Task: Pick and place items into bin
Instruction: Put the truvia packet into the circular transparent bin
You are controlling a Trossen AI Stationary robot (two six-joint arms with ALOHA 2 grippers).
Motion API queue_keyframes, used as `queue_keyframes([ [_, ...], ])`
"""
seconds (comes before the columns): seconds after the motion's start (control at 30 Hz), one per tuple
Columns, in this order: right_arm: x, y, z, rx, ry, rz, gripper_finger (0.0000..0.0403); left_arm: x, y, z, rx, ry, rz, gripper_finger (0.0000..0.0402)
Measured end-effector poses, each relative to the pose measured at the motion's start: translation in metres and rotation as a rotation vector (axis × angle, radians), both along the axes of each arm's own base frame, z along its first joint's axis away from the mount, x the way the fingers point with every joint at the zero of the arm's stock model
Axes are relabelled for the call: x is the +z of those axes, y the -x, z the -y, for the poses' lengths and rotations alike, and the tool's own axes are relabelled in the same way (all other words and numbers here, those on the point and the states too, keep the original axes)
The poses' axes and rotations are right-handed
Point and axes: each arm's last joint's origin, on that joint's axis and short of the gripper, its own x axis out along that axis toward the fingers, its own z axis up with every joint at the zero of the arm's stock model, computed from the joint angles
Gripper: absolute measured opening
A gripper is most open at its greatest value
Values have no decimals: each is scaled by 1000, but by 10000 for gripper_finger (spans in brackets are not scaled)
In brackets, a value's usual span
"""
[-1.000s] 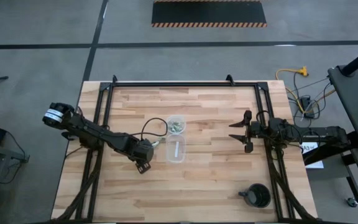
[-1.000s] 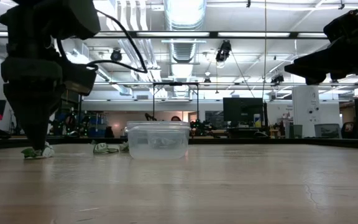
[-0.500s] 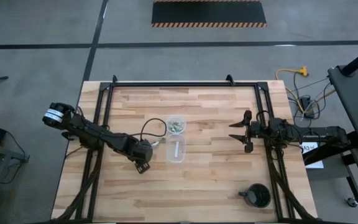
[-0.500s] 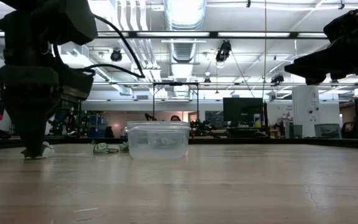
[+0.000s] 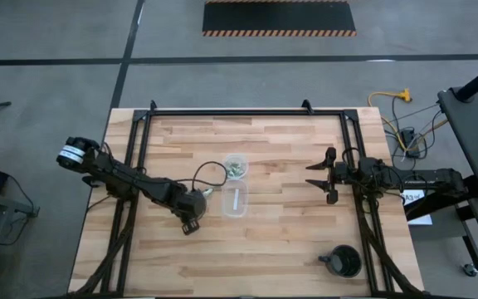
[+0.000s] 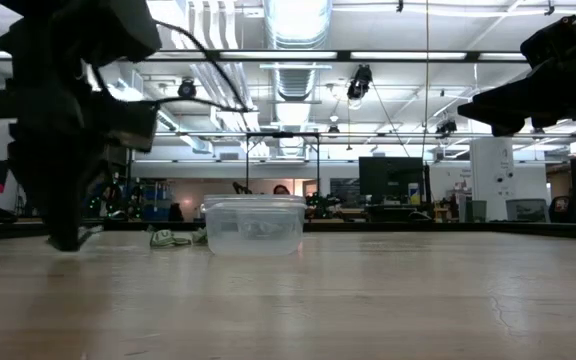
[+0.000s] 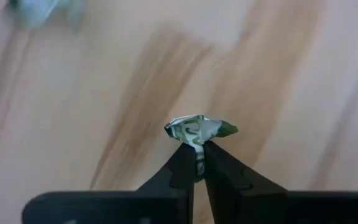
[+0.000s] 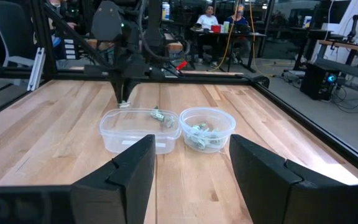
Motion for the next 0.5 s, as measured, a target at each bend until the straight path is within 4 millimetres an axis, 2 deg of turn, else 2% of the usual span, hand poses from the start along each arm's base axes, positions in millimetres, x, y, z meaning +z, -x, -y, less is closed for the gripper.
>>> queue_keyframes([
  [0.2, 0, 0, 0, 0, 0, 0, 196, 15, -20, 6, -185, -32, 213, 4],
  [0.33, 0, 0, 0, 0, 0, 1, 196, 29, -34, 7, -255, -128, 361, 4],
  [0.5, 0, 0, 0, 0, 0, 0, 196, 47, -54, -2, -220, -258, 606, 2],
])
